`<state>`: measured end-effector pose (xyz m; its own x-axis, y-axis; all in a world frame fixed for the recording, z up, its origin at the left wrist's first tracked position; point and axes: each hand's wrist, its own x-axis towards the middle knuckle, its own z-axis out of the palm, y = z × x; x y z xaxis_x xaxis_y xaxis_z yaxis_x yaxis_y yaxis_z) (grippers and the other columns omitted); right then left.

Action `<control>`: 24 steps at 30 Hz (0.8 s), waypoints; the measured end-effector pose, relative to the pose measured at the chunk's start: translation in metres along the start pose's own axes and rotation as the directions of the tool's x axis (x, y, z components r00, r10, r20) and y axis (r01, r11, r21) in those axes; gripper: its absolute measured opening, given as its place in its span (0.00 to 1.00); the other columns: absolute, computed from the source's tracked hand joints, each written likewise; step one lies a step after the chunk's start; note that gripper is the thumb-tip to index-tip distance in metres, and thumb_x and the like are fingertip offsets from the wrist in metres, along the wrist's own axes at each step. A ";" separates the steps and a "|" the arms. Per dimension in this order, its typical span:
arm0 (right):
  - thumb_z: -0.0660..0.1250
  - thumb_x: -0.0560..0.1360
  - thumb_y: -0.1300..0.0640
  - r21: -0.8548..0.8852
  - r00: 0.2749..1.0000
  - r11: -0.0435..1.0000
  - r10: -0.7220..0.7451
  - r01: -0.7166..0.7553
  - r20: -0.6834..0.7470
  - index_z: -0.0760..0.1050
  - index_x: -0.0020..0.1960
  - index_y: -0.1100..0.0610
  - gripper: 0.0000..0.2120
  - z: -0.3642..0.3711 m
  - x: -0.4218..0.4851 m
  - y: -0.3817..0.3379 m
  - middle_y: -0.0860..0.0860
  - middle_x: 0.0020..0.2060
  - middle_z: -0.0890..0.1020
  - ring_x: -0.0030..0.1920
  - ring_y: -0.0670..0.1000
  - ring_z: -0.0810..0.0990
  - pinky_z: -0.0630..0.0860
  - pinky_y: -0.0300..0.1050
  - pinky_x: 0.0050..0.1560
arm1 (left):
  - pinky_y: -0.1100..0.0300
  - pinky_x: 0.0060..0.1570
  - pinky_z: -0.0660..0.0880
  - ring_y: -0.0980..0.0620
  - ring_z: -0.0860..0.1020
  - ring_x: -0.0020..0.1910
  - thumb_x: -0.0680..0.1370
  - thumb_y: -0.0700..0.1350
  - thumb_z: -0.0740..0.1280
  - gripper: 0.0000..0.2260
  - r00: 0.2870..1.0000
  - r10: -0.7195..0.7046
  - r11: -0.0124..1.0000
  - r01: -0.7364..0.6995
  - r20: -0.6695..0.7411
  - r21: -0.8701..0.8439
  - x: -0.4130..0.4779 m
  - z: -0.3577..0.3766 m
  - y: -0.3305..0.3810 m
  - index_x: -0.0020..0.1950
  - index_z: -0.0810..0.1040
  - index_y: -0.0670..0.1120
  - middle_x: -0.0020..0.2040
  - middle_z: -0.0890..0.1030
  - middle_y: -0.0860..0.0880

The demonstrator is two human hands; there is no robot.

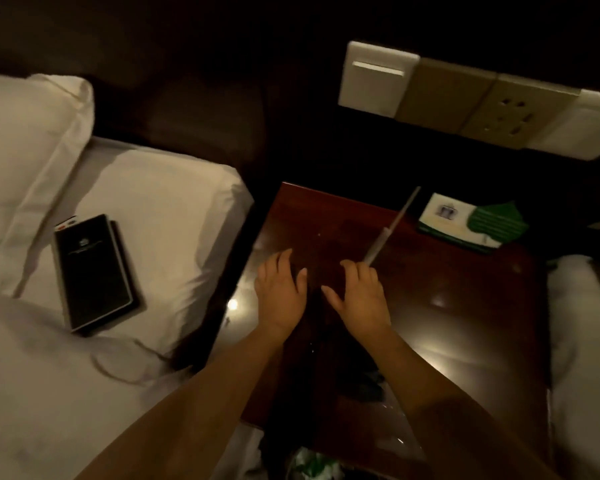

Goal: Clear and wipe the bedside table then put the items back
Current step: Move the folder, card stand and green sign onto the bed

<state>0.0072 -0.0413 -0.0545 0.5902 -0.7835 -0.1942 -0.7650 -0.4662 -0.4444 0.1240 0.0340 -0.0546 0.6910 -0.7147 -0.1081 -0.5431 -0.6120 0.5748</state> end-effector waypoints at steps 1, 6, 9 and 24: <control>0.62 0.75 0.44 -0.003 1.000 1.000 -0.011 0.011 -0.005 0.63 0.68 0.56 0.26 -0.003 -0.005 0.009 0.54 0.63 0.71 0.63 0.55 0.69 0.69 0.50 0.64 | 0.52 0.66 0.63 0.45 0.66 0.69 0.79 0.49 0.60 0.22 0.999 0.029 1.000 -0.029 0.028 -0.001 -0.002 0.005 0.005 0.71 0.65 0.43 0.69 0.71 0.44; 0.64 0.75 0.48 0.012 0.999 0.999 0.035 -0.035 -0.035 0.67 0.64 0.57 0.21 -0.020 -0.025 0.067 0.54 0.59 0.74 0.59 0.54 0.71 0.72 0.47 0.55 | 0.54 0.69 0.61 0.46 0.63 0.71 0.78 0.51 0.62 0.27 0.967 0.166 0.985 -0.154 0.192 -0.078 -0.012 0.039 0.052 0.74 0.60 0.44 0.71 0.68 0.45; 0.62 0.76 0.49 0.075 0.990 0.989 0.132 -0.128 -0.044 0.65 0.67 0.58 0.23 -0.033 -0.018 0.093 0.55 0.63 0.73 0.63 0.56 0.68 0.70 0.50 0.59 | 0.50 0.68 0.68 0.46 0.68 0.69 0.78 0.50 0.64 0.27 0.969 0.104 0.973 -0.053 0.224 -0.225 -0.003 0.052 0.078 0.74 0.61 0.46 0.69 0.71 0.43; 0.57 0.79 0.56 0.447 0.992 0.886 0.120 -0.126 0.041 0.68 0.63 0.59 0.14 -0.056 0.053 0.071 0.58 0.60 0.77 0.61 0.58 0.75 0.71 0.44 0.50 | 0.49 0.49 0.77 0.44 0.78 0.46 0.81 0.44 0.57 0.09 0.978 -0.154 0.772 0.207 0.139 -0.600 0.020 0.049 0.092 0.47 0.74 0.42 0.45 0.79 0.41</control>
<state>-0.0299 -0.1391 -0.0474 0.5044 -0.8162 -0.2818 -0.6363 -0.1308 -0.7602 0.0645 -0.0525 -0.0437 0.6930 -0.6522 -0.3071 0.0098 -0.4175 0.9086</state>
